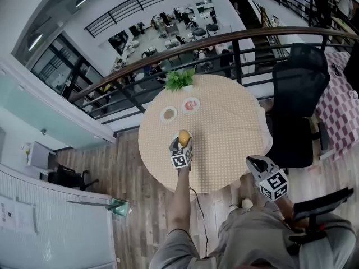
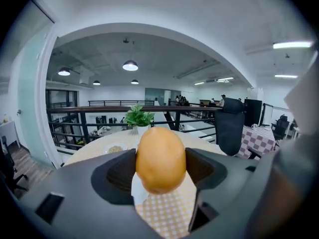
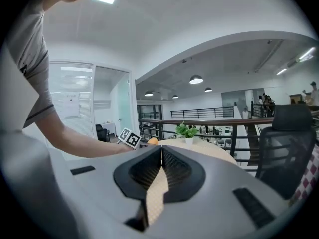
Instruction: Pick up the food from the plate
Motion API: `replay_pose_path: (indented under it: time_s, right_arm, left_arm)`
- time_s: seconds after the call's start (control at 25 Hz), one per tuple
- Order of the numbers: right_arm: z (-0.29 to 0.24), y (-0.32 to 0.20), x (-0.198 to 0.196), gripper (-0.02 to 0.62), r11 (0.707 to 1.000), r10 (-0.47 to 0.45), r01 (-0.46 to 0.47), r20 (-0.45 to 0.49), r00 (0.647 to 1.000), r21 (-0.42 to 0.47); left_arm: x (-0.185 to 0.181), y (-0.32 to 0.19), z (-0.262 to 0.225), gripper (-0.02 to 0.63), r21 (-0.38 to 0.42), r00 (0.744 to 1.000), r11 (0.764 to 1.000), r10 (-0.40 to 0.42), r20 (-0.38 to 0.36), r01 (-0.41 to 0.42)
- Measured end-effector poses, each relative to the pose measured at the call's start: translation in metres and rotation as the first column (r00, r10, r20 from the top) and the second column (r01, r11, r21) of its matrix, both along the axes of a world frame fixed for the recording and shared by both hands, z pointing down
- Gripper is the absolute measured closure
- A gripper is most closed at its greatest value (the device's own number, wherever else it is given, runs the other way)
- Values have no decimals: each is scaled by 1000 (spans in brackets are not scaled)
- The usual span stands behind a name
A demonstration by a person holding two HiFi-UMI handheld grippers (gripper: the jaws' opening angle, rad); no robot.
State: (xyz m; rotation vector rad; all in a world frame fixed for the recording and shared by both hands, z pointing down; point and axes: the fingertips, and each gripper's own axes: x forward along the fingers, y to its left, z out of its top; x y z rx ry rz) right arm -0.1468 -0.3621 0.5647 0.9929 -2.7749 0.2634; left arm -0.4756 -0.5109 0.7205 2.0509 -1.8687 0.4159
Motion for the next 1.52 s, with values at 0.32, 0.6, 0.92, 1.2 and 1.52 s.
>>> replay_pose_path:
  time_s: [0.32,0.6,0.92,1.2,1.52]
  right_arm:
    - [-22,-11,-18,580,995,-81,78,44,996,64]
    - [-38,-9,-28,580,987,-144,137,77,987,88]
    - [-51,3,-42,580,973,-218,210,91,972,97]
    - [-78,12,-41,580,965,-246,232,109,963,127]
    - [-75,16,-39,580,964,-248,235,103,963,120]
  left_arm:
    - [38,66,-118,284,243,1000,970,-11,-12,14]
    - [77,164,-196,284,403,1000,915,-9,-8,11]
    - [129,255,-264,284,548,998,836,17,-59,18]
    - [138,292,-287,284,589,996,808,20,-83,33]
    - [140,287,-289,284,587,993,809,47,-112,28]
